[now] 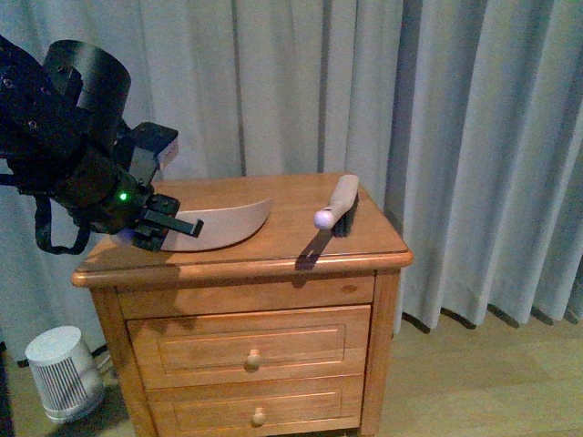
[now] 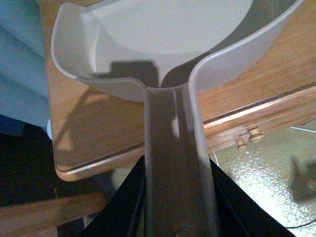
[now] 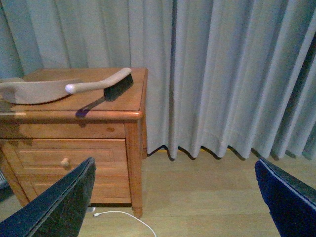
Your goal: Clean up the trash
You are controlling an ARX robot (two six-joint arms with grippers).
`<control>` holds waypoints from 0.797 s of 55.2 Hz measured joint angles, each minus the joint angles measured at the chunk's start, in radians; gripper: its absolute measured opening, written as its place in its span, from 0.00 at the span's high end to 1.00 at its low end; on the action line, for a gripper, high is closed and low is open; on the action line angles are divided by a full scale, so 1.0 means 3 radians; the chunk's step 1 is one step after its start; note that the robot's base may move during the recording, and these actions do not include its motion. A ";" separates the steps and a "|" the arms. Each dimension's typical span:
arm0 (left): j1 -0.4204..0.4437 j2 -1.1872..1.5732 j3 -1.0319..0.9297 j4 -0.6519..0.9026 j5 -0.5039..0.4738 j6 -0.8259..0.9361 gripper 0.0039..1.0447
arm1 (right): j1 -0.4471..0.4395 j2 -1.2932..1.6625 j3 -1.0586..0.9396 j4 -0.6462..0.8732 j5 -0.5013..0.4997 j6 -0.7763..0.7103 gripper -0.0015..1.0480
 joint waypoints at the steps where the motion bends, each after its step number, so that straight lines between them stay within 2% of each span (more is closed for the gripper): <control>1: 0.0005 -0.0001 0.0010 -0.0006 0.0020 -0.0009 0.72 | 0.0000 0.0000 0.0000 0.0000 0.0000 0.0000 0.07; 24: 0.0164 -0.0600 0.0060 0.0042 0.0472 -0.0137 0.72 | 0.0000 0.0000 0.0000 0.0000 0.0000 0.0000 0.07; 44: 0.0416 -0.1864 -0.1049 0.0561 0.1167 -0.0010 0.72 | 0.0000 0.0000 0.0000 0.0000 0.0000 0.0000 0.07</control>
